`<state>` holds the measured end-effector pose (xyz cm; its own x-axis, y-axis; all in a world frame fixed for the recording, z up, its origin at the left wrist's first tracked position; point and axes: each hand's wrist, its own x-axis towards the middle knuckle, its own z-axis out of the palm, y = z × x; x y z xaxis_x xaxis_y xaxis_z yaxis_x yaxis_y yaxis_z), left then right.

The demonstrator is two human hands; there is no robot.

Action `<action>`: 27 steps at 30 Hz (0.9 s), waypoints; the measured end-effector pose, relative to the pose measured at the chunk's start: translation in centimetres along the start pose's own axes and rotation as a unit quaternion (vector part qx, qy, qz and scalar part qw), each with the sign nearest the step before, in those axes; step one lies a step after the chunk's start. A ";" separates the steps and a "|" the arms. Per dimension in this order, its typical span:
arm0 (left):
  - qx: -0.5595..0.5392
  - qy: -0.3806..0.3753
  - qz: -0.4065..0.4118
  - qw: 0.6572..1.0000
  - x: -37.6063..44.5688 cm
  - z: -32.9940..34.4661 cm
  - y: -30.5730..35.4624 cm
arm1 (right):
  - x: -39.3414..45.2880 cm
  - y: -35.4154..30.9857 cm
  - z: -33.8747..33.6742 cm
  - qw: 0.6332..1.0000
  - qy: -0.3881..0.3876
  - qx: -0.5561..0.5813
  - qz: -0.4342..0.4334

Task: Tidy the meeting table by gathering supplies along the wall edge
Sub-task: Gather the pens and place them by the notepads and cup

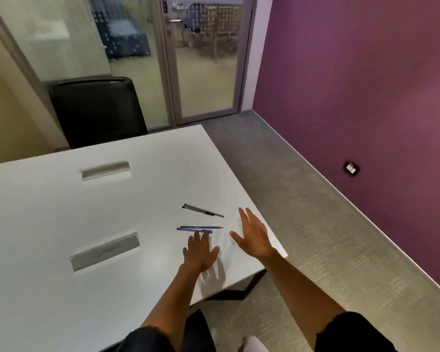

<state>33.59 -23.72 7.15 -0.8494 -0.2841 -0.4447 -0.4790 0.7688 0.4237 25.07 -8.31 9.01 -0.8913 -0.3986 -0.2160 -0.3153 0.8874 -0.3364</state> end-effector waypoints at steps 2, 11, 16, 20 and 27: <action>-0.019 0.005 -0.014 1.000 1.2 -0.1 -0.1 | 2.1 -0.2 0.5 1.000 -0.010 -0.001 -0.020; -0.116 0.016 -0.168 0.979 7.5 -0.7 -1.8 | 13.1 -1.6 4.3 0.988 -0.109 0.001 -0.109; -0.181 0.048 -0.268 0.945 10.2 -0.9 -1.9 | 18.3 -2.4 6.0 0.978 -0.139 -0.011 -0.155; -0.242 0.073 -0.346 0.904 11.7 -0.4 -1.0 | 21.0 -2.9 6.8 0.971 -0.168 -0.008 -0.167; -0.294 0.134 -0.432 0.842 14.9 0.1 0.8 | 23.6 -3.5 8.5 0.965 -0.175 0.001 -0.197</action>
<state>20.61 -27.32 0.80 -0.1090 -0.7717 -0.6266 -0.9035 -0.1859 0.3861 7.88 -22.79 -2.67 -0.5374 -0.7590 -0.3676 -0.6063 0.6507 -0.4571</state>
